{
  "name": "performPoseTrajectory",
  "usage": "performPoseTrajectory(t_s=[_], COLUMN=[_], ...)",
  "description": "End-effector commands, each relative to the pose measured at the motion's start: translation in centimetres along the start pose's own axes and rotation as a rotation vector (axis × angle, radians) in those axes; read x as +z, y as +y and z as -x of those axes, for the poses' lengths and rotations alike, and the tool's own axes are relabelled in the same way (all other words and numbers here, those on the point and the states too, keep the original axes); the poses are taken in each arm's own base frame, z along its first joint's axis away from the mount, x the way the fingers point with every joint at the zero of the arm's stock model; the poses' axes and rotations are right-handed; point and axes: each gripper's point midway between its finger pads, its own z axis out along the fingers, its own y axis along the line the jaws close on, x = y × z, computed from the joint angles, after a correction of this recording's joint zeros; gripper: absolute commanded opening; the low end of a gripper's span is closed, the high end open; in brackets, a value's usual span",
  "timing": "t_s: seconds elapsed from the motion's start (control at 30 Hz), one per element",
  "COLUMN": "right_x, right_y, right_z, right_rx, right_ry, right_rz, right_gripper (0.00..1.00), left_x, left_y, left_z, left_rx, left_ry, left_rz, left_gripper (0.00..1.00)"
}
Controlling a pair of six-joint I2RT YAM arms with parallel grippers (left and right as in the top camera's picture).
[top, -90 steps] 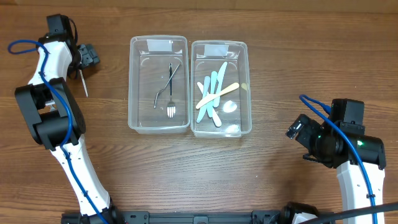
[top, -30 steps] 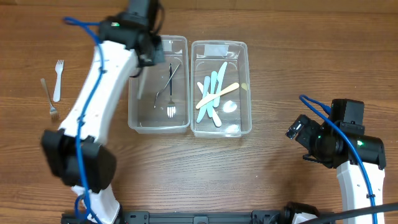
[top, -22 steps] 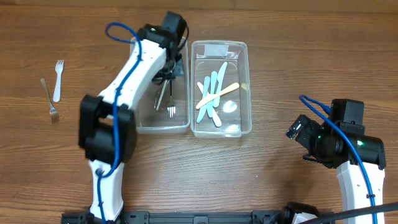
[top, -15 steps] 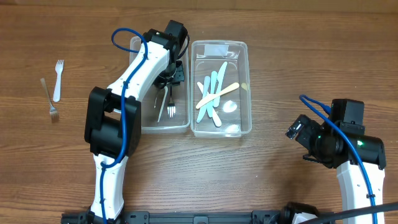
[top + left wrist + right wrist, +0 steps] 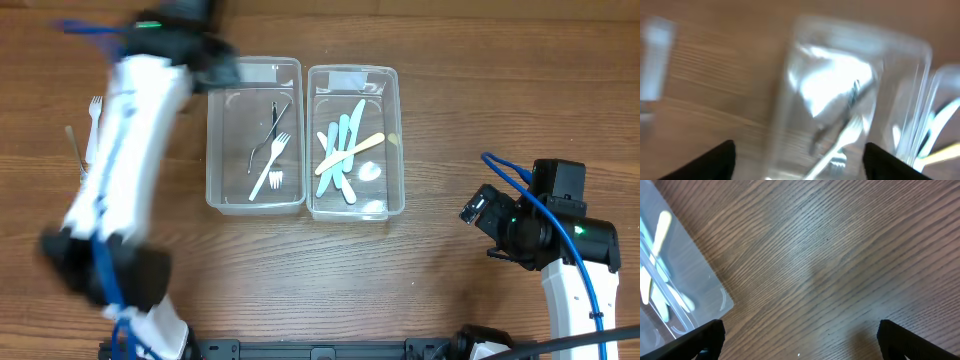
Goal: Pack container
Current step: 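Move the left gripper back toward the remaining forks, then lower the left gripper onto the white plastic fork and grasp it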
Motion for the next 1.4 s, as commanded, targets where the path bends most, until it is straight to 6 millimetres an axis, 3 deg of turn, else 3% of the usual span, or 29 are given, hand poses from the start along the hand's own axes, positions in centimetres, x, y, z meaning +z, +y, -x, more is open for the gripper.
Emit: performPoseTrajectory(t_s=[0.0, 0.1, 0.13, 0.23, 0.43, 0.77, 1.0, 1.17, 1.37], right_x=[-0.1, -0.1, -0.1, -0.1, -0.1, -0.1, -0.1, -0.1, -0.1], right_y=[0.1, 0.1, 0.1, 0.1, 0.1, 0.1, 0.1, 0.1, 0.1], right_z=[0.1, 0.1, 0.1, 0.1, 0.1, 0.1, 0.1, 0.1, 0.0], right_rx=[-0.007, -0.007, -0.007, -0.007, -0.007, -0.007, -0.007, -0.007, -0.006], right_ry=[-0.009, -0.009, -0.009, -0.009, -0.009, -0.009, -0.008, -0.008, -0.003], right_rz=[0.004, 0.004, 0.004, 0.004, 0.004, 0.004, 0.004, 0.004, 0.002], right_gripper=[1.0, 1.0, 1.0, 1.0, 1.0, 1.0, 1.0, 1.0, 1.0], left_x=[-5.6, -5.5, -4.7, -2.9, 2.7, 13.7, 19.7, 22.7, 24.7], left_y=[8.6, 13.0, 15.4, 19.4, 23.2, 24.5, 24.7, 24.5, 24.5], left_z=[2.8, 2.7, 2.4, 2.4, 2.5, 0.9, -0.6, -0.5, 1.3], left_rx=[-0.095, -0.103, -0.113, -0.143, -0.167, -0.143, -0.043, 0.064, 0.106], left_ry=[-0.128, -0.087, -0.055, -0.012, 0.081, 0.236, 0.305, 0.291, 0.204], left_rz=[0.08, 0.093, 0.106, 0.154, 0.145, 0.145, 0.111, 0.065, 0.056], left_gripper=[0.93, 0.95, 0.96, 0.99, 1.0, 1.0, 1.0, 1.0, 1.0])
